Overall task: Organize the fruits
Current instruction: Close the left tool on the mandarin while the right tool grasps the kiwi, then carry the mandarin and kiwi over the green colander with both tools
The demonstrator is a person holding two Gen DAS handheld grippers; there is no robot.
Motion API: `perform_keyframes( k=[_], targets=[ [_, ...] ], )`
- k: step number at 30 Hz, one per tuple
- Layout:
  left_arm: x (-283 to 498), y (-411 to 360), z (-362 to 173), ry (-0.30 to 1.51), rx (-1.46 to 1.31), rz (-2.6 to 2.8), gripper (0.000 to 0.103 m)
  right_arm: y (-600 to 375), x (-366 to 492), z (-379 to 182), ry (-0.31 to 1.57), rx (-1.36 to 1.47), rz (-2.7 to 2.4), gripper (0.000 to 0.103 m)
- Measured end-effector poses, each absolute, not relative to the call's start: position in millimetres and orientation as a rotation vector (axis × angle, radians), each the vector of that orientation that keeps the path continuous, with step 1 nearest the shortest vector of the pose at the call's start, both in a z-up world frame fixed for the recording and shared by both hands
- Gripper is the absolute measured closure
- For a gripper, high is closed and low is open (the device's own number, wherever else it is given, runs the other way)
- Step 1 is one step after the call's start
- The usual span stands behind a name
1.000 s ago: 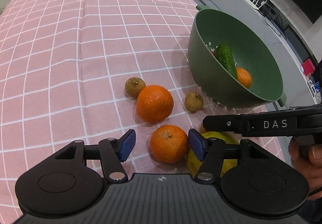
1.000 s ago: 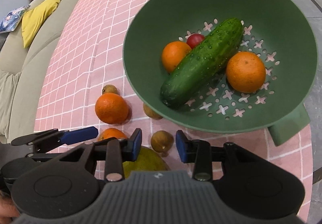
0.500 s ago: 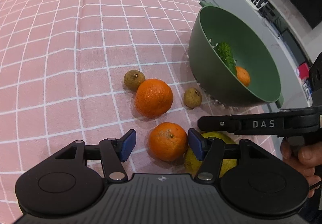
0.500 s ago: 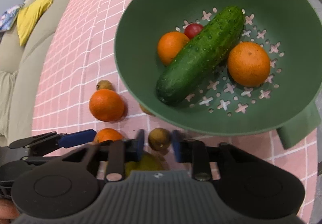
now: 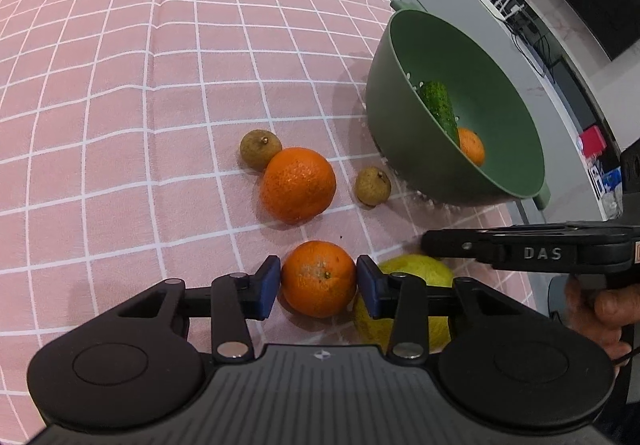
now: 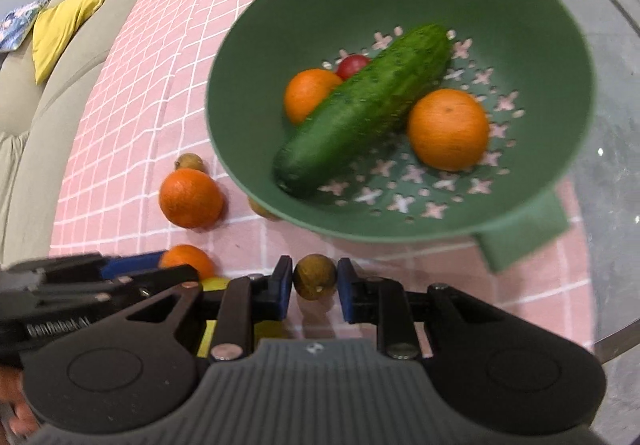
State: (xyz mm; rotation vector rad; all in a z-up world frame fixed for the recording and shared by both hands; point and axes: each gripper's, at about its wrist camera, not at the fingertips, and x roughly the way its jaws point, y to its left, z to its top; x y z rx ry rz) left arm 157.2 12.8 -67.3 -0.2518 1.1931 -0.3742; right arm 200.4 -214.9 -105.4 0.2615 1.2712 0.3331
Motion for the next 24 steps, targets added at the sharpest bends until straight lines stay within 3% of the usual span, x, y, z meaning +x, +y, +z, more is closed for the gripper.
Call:
perform_keyframes(
  k=[24],
  targets=[
    [153.2,46.2,-44.5,1.145,-0.337,-0.325,0.058,-231.5,195.1,-73.5,1.217,0.291,0.381,0.083]
  ],
)
